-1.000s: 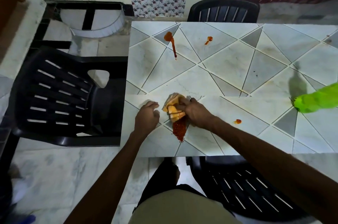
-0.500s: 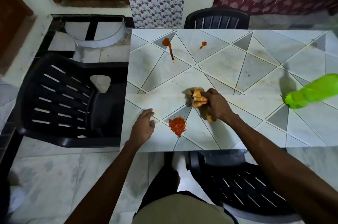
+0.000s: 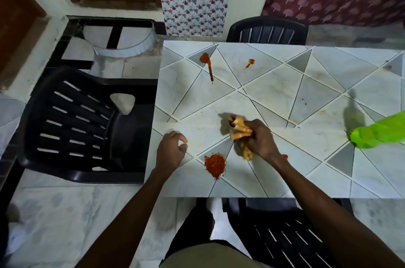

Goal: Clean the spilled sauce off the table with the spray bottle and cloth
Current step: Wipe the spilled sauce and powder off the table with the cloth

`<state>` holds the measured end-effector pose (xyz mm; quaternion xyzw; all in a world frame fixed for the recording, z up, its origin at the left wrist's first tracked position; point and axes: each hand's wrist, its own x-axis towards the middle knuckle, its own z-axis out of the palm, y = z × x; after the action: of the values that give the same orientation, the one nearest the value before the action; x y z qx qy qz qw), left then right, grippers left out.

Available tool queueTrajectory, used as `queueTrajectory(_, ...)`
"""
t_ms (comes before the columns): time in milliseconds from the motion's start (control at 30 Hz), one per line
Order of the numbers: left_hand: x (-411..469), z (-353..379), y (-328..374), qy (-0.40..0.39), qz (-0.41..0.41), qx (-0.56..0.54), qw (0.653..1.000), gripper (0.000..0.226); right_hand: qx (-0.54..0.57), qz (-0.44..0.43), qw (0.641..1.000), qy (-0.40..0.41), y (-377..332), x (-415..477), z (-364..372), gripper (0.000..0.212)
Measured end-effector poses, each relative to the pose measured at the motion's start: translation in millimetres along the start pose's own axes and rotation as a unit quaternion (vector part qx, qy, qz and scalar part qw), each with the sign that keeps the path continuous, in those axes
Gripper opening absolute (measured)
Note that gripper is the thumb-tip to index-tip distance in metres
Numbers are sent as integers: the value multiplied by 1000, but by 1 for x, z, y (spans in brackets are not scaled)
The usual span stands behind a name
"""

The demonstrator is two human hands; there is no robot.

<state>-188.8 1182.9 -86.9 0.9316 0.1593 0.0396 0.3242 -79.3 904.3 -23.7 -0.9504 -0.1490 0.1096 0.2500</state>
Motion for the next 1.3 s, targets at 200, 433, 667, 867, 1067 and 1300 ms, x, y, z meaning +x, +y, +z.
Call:
queueTrajectory(200,30,-2,-10,-5,-5,37,999,47,3,176,982,72,39,77,-28,47)
queueTrajectory(433,32,-2,-22,-14,-1,41,999,52,-22,119,993,8,25,153,7,38)
queueTrajectory(667,33,-6,-24,7,-6,-27,1000,44,-148,-189,961,-134,-84,156,63,48)
queueTrajectory(867,24,-9,-29,42,-31,-62,997,48,-160,-379,897,-160,-94,95,73,57)
queueTrajectory(1067,5,-1,-29,2,-32,-15,999,42,-171,-378,875,-249,-76,48,60,53)
queueTrajectory(1300,-24,-8,-24,12,-45,-50,998,46,-15,-203,970,-131,-75,52,41,43)
